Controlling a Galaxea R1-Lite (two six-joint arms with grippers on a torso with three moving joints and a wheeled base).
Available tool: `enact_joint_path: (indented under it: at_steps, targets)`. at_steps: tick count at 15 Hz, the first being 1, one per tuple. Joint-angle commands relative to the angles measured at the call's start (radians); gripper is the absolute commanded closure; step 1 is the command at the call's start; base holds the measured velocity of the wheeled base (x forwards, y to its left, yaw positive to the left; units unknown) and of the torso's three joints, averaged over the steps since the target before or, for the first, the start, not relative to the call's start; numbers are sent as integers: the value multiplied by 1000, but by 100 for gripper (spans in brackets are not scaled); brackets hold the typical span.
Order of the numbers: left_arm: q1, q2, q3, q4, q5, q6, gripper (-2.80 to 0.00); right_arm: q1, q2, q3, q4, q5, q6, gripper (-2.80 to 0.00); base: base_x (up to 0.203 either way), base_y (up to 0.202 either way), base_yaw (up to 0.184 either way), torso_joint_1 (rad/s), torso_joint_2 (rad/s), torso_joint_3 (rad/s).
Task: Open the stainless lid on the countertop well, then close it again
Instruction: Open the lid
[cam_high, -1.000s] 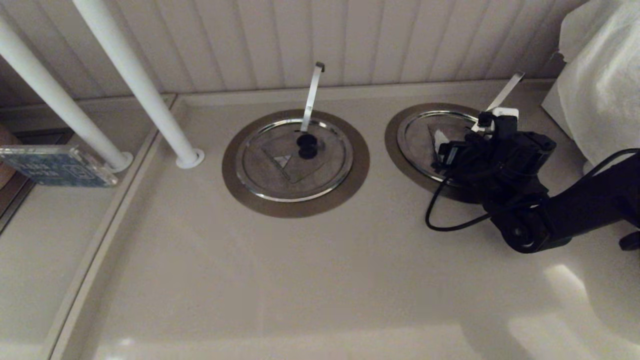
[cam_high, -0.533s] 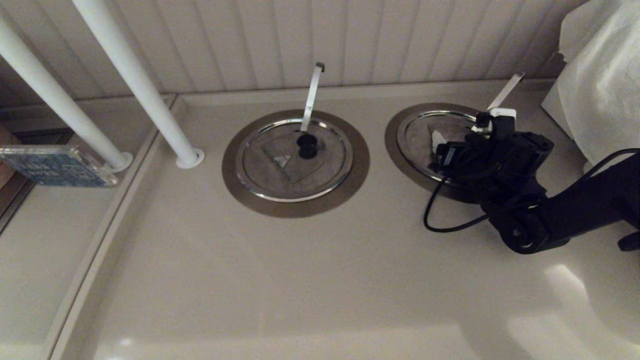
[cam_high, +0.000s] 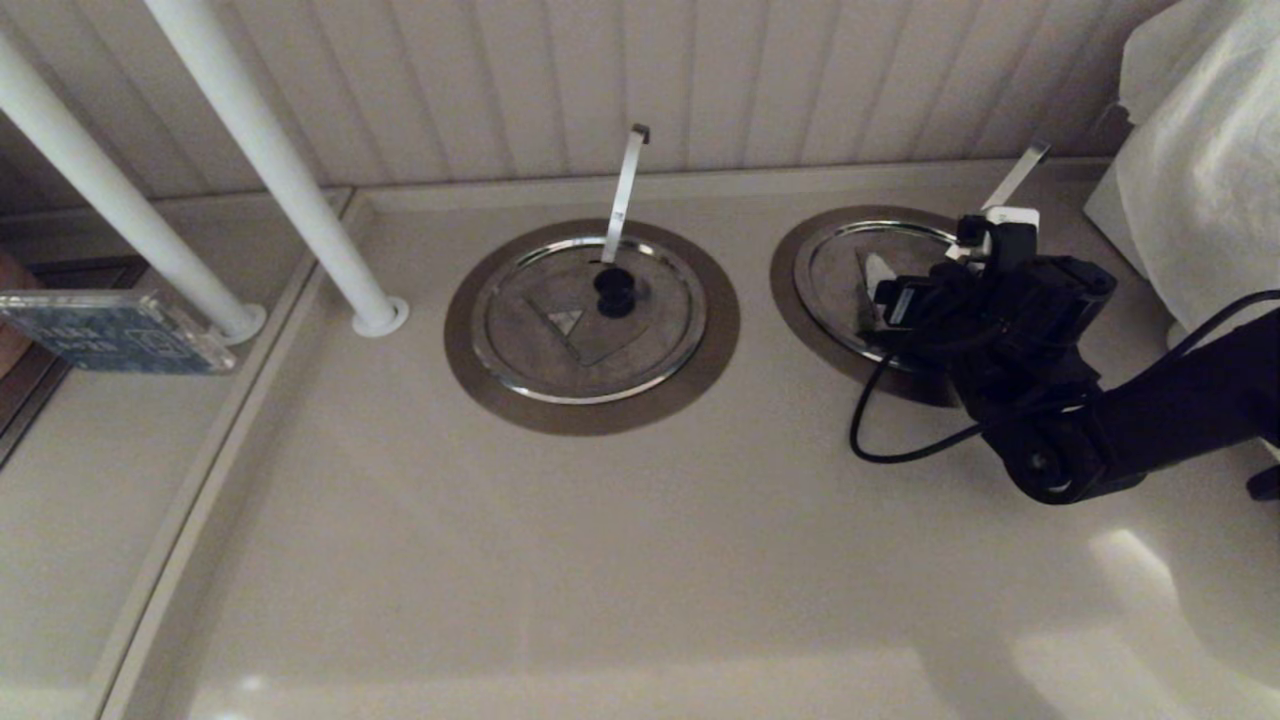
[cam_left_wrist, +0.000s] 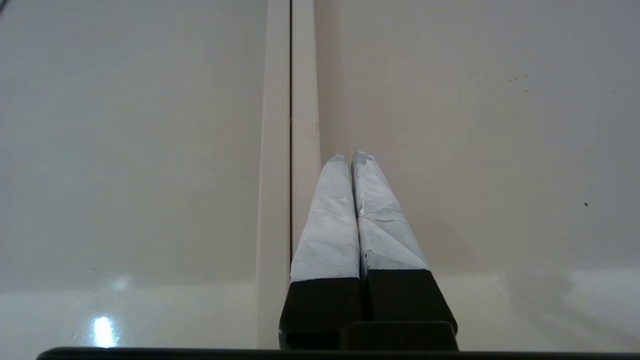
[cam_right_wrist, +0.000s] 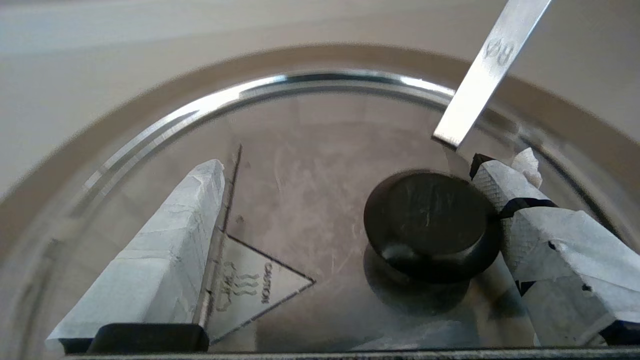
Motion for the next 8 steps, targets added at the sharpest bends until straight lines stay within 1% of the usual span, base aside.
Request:
enact_joint_path:
  at_steps: [1,8]
  targets:
    - [0,-1,0,0,0,0,0,6,-18,1,-9,-2,-2,-280,0,0,0,0,0,0]
    - [0,0,0,-1,0,0,0,26,-39,-3,-6,-2,-8,-280,0,0,0,0,0,0]
